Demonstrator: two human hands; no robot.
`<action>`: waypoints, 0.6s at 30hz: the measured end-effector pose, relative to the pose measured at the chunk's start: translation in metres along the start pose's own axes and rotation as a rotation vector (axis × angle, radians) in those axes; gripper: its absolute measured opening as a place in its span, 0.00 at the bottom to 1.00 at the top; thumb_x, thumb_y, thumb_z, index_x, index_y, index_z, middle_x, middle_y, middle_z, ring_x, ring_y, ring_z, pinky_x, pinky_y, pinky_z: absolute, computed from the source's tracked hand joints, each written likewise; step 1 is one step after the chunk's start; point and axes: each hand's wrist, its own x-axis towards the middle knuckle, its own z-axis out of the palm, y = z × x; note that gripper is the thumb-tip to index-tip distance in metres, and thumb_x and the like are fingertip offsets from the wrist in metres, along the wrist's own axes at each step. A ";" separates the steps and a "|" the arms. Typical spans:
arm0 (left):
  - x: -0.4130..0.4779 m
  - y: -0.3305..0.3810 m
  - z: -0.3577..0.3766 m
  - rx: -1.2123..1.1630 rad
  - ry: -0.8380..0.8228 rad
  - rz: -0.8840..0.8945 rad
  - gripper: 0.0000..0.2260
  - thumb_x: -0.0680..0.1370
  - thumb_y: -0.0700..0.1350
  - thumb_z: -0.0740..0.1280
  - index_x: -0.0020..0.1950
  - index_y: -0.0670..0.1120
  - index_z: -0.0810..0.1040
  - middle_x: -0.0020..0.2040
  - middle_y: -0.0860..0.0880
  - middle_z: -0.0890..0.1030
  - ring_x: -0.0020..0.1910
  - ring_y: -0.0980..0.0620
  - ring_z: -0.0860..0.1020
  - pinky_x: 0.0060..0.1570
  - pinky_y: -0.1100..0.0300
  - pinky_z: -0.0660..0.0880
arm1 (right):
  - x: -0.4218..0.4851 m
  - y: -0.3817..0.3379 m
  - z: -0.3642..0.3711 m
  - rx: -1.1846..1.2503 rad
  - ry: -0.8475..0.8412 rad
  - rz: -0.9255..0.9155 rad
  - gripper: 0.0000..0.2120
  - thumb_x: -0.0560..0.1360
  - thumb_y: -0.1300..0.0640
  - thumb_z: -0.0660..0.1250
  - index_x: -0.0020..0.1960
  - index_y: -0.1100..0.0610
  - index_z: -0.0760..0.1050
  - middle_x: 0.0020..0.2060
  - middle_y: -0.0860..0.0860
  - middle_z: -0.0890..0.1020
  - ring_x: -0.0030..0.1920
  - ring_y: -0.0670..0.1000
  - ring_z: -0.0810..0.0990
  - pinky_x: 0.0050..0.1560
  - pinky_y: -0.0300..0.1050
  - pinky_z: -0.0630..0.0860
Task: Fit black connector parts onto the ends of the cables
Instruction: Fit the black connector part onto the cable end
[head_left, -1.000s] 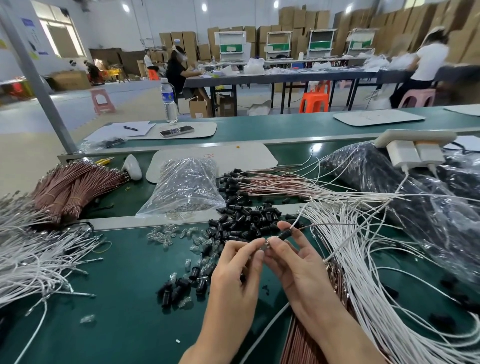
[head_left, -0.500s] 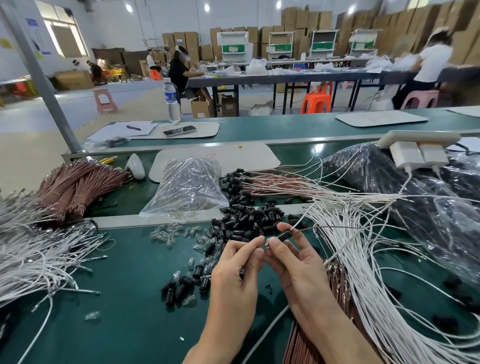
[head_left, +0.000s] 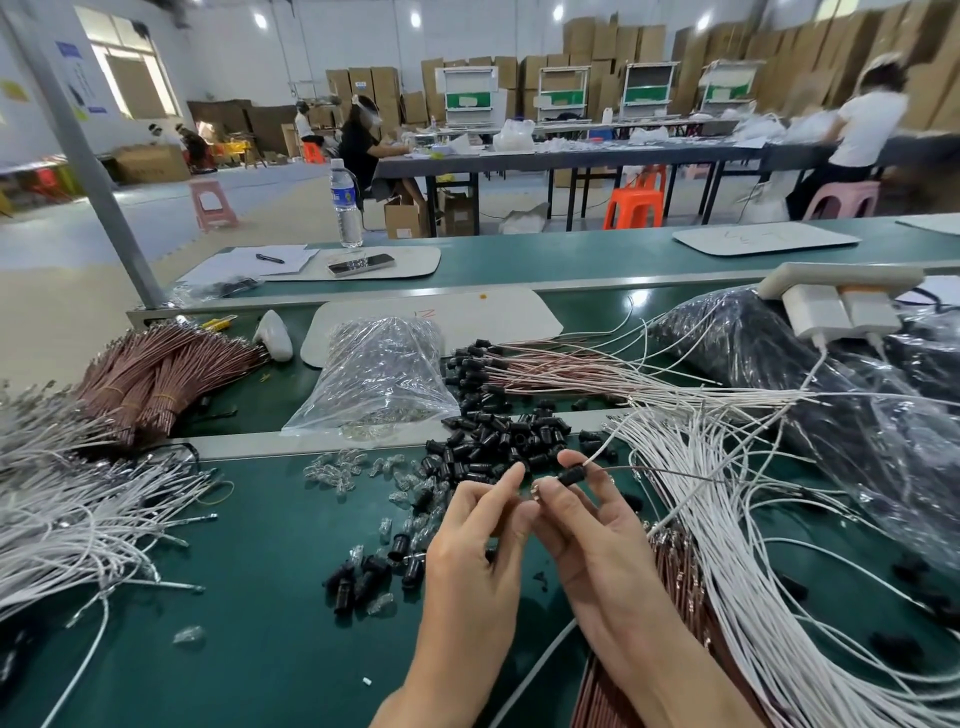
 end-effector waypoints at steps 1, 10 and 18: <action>0.000 -0.001 -0.001 0.022 -0.018 0.016 0.16 0.80 0.46 0.67 0.68 0.53 0.78 0.50 0.62 0.77 0.49 0.60 0.80 0.48 0.72 0.73 | 0.000 -0.001 -0.001 0.014 0.005 0.013 0.18 0.68 0.65 0.73 0.57 0.59 0.79 0.45 0.62 0.81 0.45 0.57 0.84 0.43 0.43 0.84; 0.002 -0.008 -0.007 0.083 0.036 0.083 0.11 0.77 0.42 0.71 0.59 0.48 0.84 0.49 0.62 0.80 0.46 0.60 0.81 0.43 0.64 0.78 | -0.002 0.004 0.002 0.071 0.009 0.071 0.15 0.68 0.66 0.72 0.54 0.57 0.80 0.42 0.60 0.84 0.40 0.53 0.85 0.41 0.42 0.84; 0.001 0.001 -0.011 0.140 -0.001 0.109 0.07 0.80 0.48 0.68 0.57 0.51 0.82 0.49 0.61 0.78 0.48 0.61 0.80 0.47 0.67 0.77 | -0.004 -0.003 0.002 0.022 -0.063 0.116 0.18 0.72 0.64 0.71 0.61 0.59 0.76 0.44 0.60 0.85 0.42 0.54 0.86 0.41 0.44 0.84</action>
